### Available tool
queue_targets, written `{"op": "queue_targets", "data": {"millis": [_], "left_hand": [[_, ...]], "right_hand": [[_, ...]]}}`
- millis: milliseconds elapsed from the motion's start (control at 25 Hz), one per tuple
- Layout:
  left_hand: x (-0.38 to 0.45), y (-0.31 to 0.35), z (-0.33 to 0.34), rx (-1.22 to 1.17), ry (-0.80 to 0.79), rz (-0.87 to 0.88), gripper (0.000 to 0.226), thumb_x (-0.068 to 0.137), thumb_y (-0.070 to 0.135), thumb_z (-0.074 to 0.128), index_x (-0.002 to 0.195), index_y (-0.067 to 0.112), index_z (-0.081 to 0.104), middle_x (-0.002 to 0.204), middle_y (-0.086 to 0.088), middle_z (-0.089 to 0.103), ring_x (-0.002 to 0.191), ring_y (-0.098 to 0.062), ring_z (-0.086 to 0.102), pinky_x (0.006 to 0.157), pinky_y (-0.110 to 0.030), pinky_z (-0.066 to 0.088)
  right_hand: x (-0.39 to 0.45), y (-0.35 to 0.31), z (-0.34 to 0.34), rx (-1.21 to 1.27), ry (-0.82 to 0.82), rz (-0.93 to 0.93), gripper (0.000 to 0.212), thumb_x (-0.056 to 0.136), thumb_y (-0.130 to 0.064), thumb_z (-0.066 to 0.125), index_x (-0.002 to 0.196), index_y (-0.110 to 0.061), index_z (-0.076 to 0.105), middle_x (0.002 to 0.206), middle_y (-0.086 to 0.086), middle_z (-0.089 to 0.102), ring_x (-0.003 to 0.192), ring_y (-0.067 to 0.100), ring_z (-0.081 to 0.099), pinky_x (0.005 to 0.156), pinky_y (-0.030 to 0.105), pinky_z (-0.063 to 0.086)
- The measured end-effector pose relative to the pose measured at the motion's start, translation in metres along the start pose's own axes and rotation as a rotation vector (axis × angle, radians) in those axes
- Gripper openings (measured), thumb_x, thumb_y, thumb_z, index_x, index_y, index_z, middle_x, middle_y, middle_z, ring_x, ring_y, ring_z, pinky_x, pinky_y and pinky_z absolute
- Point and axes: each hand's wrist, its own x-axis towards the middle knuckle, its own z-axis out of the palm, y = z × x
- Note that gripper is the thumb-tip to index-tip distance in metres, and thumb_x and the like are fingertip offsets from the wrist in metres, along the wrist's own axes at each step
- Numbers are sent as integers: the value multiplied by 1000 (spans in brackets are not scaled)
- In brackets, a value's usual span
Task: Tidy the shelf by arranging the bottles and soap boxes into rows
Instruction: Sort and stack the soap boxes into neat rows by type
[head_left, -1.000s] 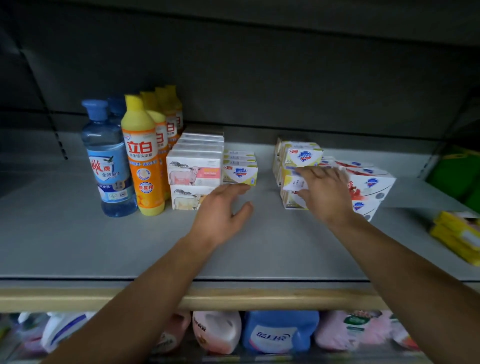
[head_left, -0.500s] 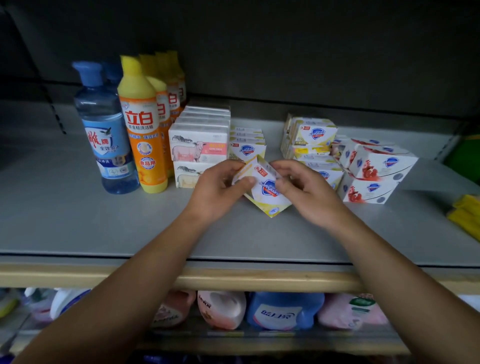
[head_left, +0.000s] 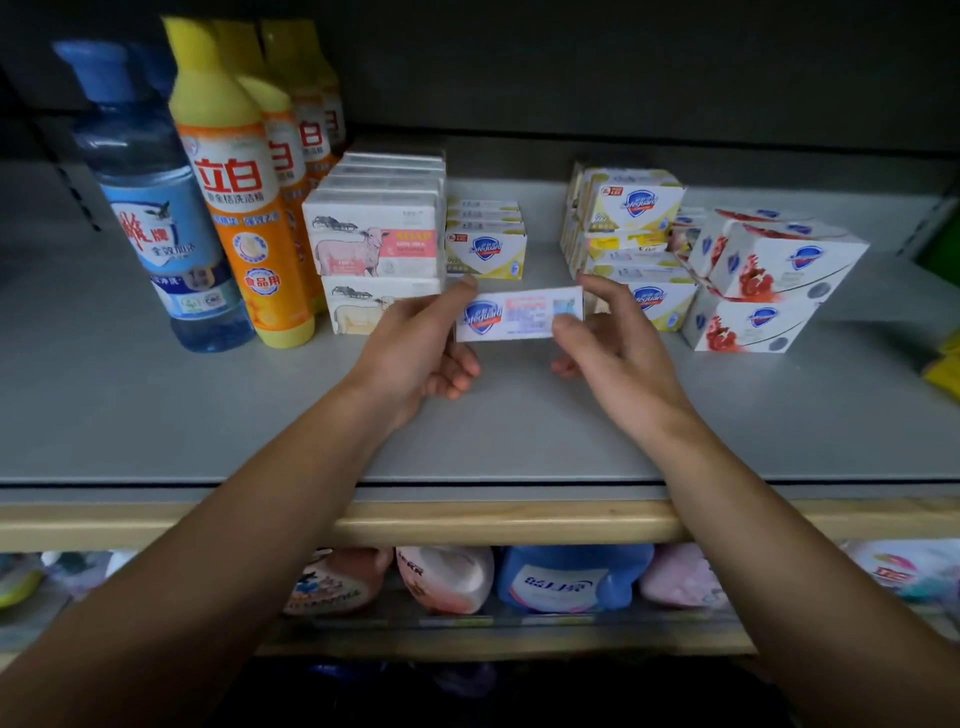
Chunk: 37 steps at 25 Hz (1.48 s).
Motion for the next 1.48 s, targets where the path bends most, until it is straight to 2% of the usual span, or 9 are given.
{"op": "queue_targets", "data": {"millis": [200, 360, 480, 720, 880, 1040, 1160, 1320, 1480], "left_hand": [[-2, 1, 1, 77, -49, -10, 49, 92, 51, 56, 83, 5, 69, 51, -10, 60, 35, -17, 50, 37, -19, 41], [-2, 0, 1, 97, -61, 0, 46, 93, 49, 56, 85, 5, 69, 51, -11, 60, 36, -17, 51, 37, -20, 43], [-2, 0, 1, 33, -51, 3, 41, 93, 48, 57, 90, 8, 67, 57, -12, 64, 43, -20, 58, 44, -24, 50], [-3, 1, -3, -154, -69, 23, 20, 94, 29, 62, 95, 10, 66, 79, -8, 75, 60, -23, 71, 55, -30, 57], [-3, 1, -4, -229, -131, 124, 11, 94, 11, 59, 104, 13, 64, 88, -9, 75, 71, -25, 72, 65, -33, 60], [-2, 3, 0, -354, -152, 6, 27, 99, 32, 51, 116, 15, 63, 113, -15, 68, 92, -36, 71, 74, -39, 60], [0, 3, 0, -363, -146, -5, 30, 102, 34, 44, 118, 19, 65, 114, -13, 67, 91, -30, 72, 80, -41, 59], [-2, -1, 1, -195, -112, 164, 22, 100, 27, 50, 114, 14, 62, 103, -13, 73, 89, -34, 72, 76, -39, 60], [-6, 0, 8, 252, 81, 422, 40, 81, 34, 74, 113, 13, 61, 100, -7, 67, 91, -32, 70, 76, -43, 60]], "right_hand": [[5, -2, -1, 21, 42, 134, 57, 68, -73, 51, 89, -22, 65, 75, 11, 71, 54, 18, 67, 54, 28, 51], [4, -4, 0, 6, 45, 160, 56, 67, -73, 50, 90, -24, 65, 76, 6, 71, 51, 16, 64, 52, 26, 49], [0, -6, 0, 66, 46, 70, 42, 74, -55, 61, 105, -26, 62, 90, 3, 66, 54, 16, 64, 55, 27, 50], [-5, -6, 1, 94, -116, -107, 78, 71, -18, 75, 140, -23, 40, 132, -6, 57, 89, 5, 67, 81, 22, 53], [0, -3, 2, 205, -92, -41, 45, 94, -8, 60, 135, -16, 46, 118, 0, 66, 107, 11, 64, 96, 42, 51], [-8, -7, 0, -74, -7, -418, 50, 80, -13, 72, 124, -31, 56, 118, -5, 64, 111, 11, 61, 98, 33, 48], [-11, -8, 8, -373, 24, -671, 53, 75, -17, 79, 125, -17, 62, 117, -3, 62, 108, 9, 57, 95, 19, 42], [-10, -12, 7, -482, 157, -614, 50, 75, -15, 72, 123, -11, 59, 110, 5, 62, 101, 17, 56, 87, 20, 41], [-4, -11, 9, -699, 71, -475, 47, 76, -17, 72, 121, -9, 60, 110, 9, 61, 103, 31, 56, 87, 33, 42]]}}
